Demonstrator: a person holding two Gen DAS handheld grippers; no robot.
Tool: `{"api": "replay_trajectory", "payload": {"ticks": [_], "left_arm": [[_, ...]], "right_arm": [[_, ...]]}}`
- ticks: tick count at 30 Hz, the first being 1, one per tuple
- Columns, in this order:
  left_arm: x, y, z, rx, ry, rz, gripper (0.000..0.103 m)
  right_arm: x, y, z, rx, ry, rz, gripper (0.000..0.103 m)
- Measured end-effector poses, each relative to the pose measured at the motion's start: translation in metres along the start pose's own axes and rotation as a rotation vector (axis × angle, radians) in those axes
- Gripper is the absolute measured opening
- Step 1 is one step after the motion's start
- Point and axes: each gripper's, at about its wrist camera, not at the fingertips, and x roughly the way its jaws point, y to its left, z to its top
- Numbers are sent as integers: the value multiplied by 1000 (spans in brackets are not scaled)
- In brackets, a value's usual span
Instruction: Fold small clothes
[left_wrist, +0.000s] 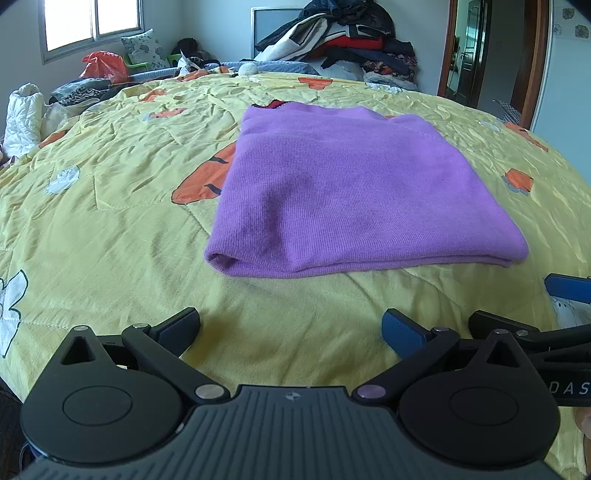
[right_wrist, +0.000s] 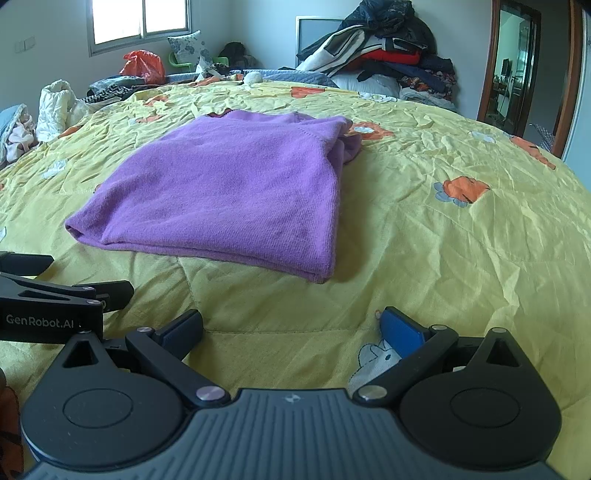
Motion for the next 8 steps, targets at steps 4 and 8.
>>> {"api": "replay_trajectory", "payload": {"ticks": [4, 8], "left_arm": [[1, 0, 0, 4, 1, -4, 103], [1, 0, 0, 5, 2, -6, 103]], "right_arm": [[-2, -9, 0, 52, -24, 32, 103], [-3, -9, 1, 38, -16, 18, 103]]}}
